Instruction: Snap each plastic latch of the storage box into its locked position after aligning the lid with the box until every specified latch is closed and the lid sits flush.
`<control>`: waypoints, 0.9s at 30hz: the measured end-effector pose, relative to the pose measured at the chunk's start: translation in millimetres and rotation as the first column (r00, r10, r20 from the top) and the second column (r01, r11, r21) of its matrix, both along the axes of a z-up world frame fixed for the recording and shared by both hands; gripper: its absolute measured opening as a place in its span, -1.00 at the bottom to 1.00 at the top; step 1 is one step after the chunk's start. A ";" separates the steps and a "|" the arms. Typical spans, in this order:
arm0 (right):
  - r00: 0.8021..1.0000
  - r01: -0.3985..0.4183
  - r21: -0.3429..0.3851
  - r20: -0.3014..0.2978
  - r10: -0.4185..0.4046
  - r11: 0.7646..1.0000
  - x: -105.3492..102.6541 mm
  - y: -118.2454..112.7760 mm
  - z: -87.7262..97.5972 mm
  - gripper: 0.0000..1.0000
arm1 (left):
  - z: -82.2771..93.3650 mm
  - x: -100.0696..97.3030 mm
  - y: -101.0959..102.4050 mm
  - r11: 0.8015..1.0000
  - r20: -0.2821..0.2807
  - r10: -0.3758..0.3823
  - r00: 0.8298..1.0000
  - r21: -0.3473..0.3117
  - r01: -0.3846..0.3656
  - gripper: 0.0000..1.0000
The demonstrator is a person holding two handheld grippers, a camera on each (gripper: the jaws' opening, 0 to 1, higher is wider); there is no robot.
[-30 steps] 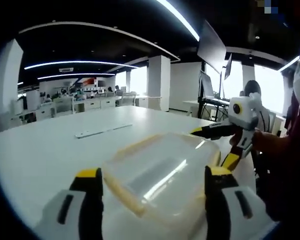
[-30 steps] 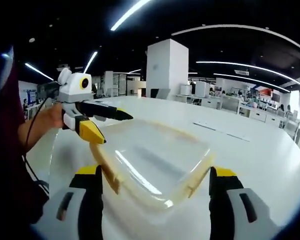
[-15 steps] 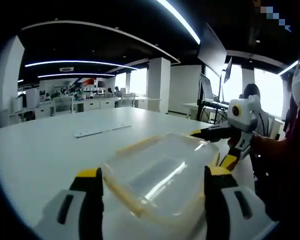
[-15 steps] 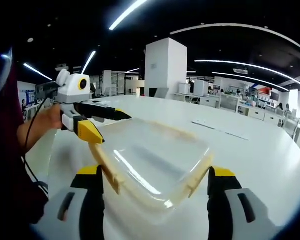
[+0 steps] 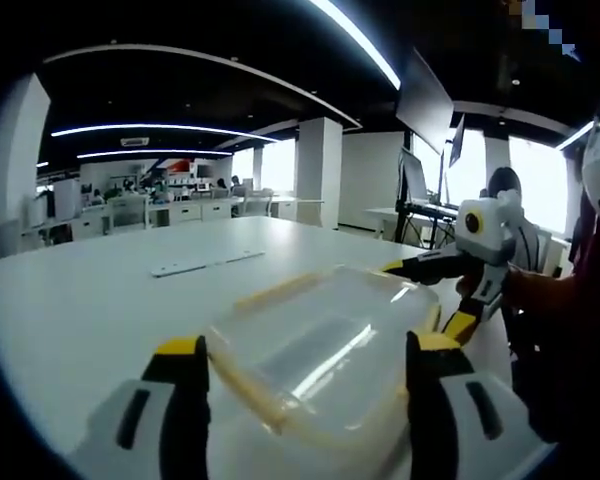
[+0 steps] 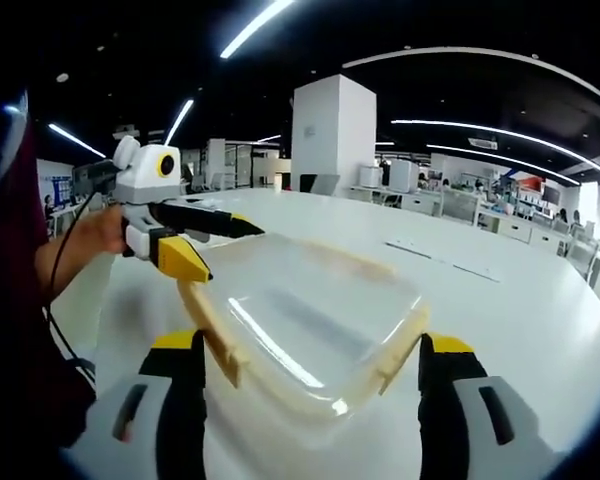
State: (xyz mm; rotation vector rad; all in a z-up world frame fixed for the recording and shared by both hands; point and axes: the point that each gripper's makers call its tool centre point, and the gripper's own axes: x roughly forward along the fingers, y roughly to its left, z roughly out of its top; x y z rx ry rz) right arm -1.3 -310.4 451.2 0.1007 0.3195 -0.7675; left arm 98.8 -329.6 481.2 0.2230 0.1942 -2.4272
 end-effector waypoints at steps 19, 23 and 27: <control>0.999 0.030 -0.029 -0.012 -0.030 0.999 -2.8 1.4 4.0 0.68 | 0.0 1.7 -0.1 1.000 0.001 0.003 1.000 0.002 -0.003 0.53; 0.999 0.038 -0.026 -0.017 -0.038 0.999 -4.8 -1.3 4.1 0.64 | 0.2 1.7 -0.7 1.000 0.000 0.003 1.000 0.004 -0.003 0.53; 0.998 0.054 -0.019 -0.013 -0.054 0.998 -6.8 -2.4 4.6 0.60 | 0.1 1.6 -0.6 1.000 -0.001 0.004 1.000 0.005 -0.004 0.53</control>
